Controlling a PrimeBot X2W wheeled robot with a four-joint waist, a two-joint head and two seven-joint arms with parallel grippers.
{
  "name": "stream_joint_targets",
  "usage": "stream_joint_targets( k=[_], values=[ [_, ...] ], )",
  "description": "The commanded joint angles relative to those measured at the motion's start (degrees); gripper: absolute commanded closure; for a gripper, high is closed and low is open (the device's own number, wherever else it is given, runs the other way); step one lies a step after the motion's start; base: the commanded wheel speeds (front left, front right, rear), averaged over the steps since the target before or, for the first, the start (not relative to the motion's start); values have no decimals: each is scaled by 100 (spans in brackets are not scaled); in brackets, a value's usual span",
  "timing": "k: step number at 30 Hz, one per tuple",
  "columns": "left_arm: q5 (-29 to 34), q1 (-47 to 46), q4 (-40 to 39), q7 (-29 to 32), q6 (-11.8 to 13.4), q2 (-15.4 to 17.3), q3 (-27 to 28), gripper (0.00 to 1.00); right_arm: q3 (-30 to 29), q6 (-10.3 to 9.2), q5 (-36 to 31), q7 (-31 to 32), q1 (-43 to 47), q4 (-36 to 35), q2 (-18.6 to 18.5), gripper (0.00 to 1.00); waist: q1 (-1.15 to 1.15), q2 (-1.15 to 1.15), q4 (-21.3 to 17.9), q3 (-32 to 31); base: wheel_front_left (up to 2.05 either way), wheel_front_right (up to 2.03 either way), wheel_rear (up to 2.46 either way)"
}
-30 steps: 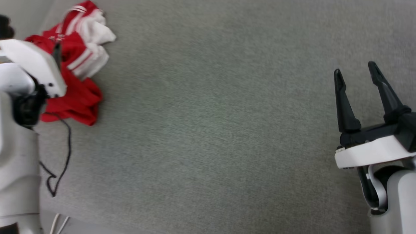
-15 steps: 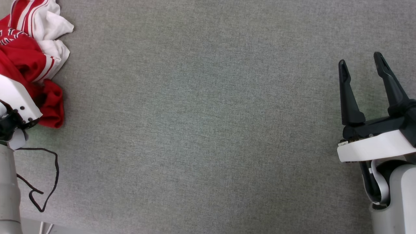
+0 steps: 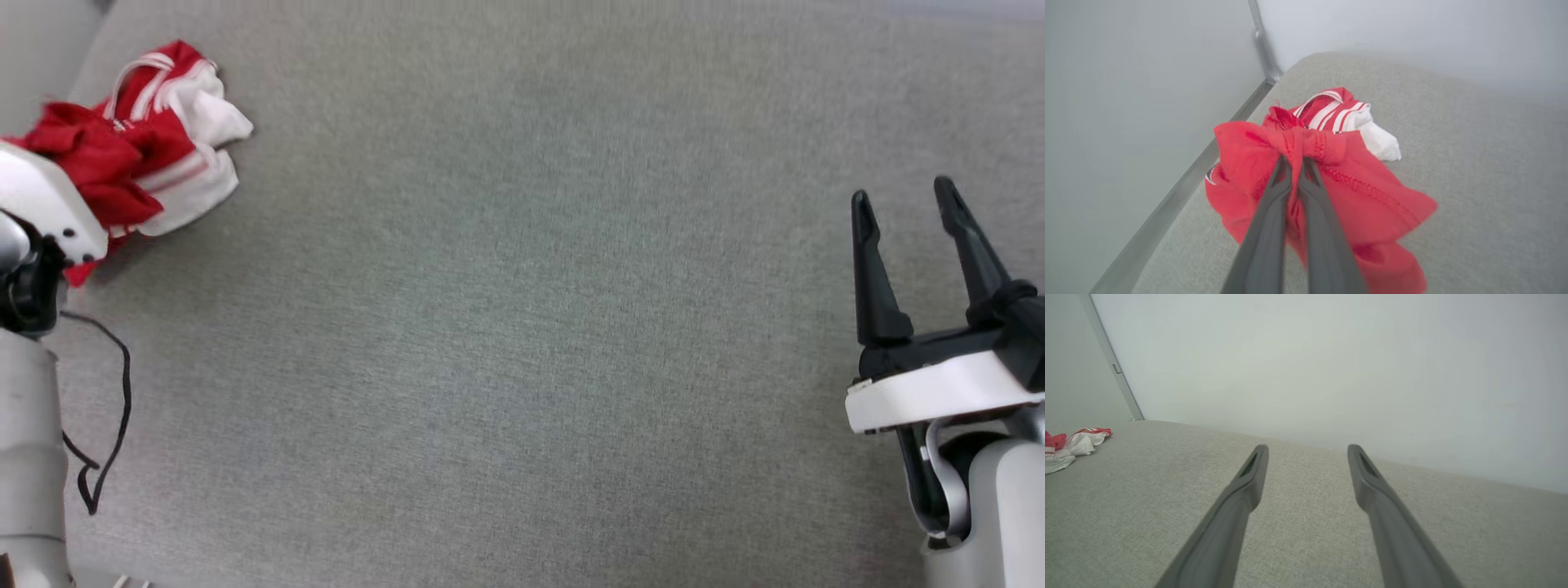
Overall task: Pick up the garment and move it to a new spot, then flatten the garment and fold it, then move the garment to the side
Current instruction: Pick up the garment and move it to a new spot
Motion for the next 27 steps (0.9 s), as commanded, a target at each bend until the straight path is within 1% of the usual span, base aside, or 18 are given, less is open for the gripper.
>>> stream_joint_targets(
  k=[1, 7, 10, 14, 19, 23, 27],
  values=[
    [68, -130, -77, -189, -29, -11, -52, 100, -29, -2, 38, -13, 99, 33, 43, 0, 0, 0, 17, -340, 0, 0, 0],
    [388, -349, -317, -1149, -51, -91, -374, 100, -133, -2, 70, -49, 327, 162, 139, 0, 0, 0, -126, -898, 0, 0, 0],
    [475, -435, -449, -1565, -83, -218, -524, 100, -192, -2, 89, -48, 444, 201, 164, 0, 0, 0, -263, -1144, 0, 0, 0],
    [527, -446, -597, -1945, -153, -461, -751, 100, -240, -2, 139, -27, 625, 230, 173, 0, 0, 0, -520, -1443, 0, 0, 0],
    [449, -186, -904, -2193, -254, -864, -1009, 100, -309, -2, 263, 14, 864, 257, 173, 0, 0, 0, -944, -1789, 0, 0, 0],
    [345, 120, -1263, -2222, -347, -1294, -1282, 100, -408, -2, 280, 87, 1044, 209, 172, 0, 0, 0, -1303, -1964, 0, 0, 0],
    [210, 504, -1710, -2175, -437, -1766, -1692, 100, -504, -2, 299, 174, 1181, 131, 172, 0, 0, 0, -1608, -2051, 0, 0, 0]
  ],
)
